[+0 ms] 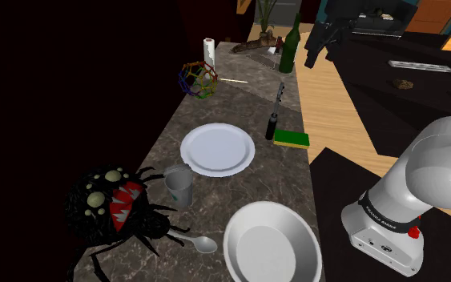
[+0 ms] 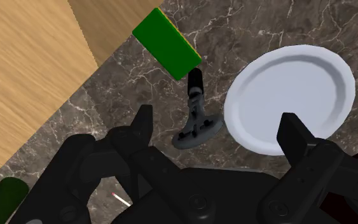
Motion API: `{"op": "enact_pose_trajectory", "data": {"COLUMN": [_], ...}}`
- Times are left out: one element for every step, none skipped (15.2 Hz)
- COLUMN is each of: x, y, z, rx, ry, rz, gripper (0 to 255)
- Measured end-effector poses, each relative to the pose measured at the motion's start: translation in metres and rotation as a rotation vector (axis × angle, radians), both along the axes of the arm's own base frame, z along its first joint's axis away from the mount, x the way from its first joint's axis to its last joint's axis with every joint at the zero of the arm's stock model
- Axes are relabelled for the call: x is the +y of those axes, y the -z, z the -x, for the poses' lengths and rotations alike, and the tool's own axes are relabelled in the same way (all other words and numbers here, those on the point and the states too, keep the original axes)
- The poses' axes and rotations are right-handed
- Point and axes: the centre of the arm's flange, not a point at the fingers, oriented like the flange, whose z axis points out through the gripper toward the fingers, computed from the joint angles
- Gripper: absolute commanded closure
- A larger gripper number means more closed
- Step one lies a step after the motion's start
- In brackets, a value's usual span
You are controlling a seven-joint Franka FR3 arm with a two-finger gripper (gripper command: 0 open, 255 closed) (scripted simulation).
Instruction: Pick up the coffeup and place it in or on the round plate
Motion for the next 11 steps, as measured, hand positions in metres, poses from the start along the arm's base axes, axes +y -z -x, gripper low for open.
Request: {"op": "enact_pose_trajectory", "data": {"x": [0.000, 0.005, 0.013, 0.022, 0.031, 0.042, 0.055, 0.067, 0.076, 0.091, 0.102], "y": [0.000, 0.002, 0.009, 0.016, 0.020, 0.026, 0.033, 0.039, 0.047, 0.056, 0.063], "z": [0.000, 0.000, 0.002, 0.003, 0.004, 0.005, 0.007, 0.006, 0.006, 0.008, 0.008], "rx": [0.000, -0.003, -0.007, -0.012, -0.018, -0.024, -0.030, -0.035, -0.041, -0.047, -0.053], "ry": [0.000, 0.005, 0.014, 0.024, 0.035, 0.046, 0.057, 0.070, 0.083, 0.094, 0.107], "rz": [0.000, -0.001, -0.003, -0.005, -0.007, -0.010, -0.012, -0.014, -0.017, -0.019, -0.022], "gripper": [0, 0, 0, 0, 0, 0, 0, 0, 0, 0, 0]}}
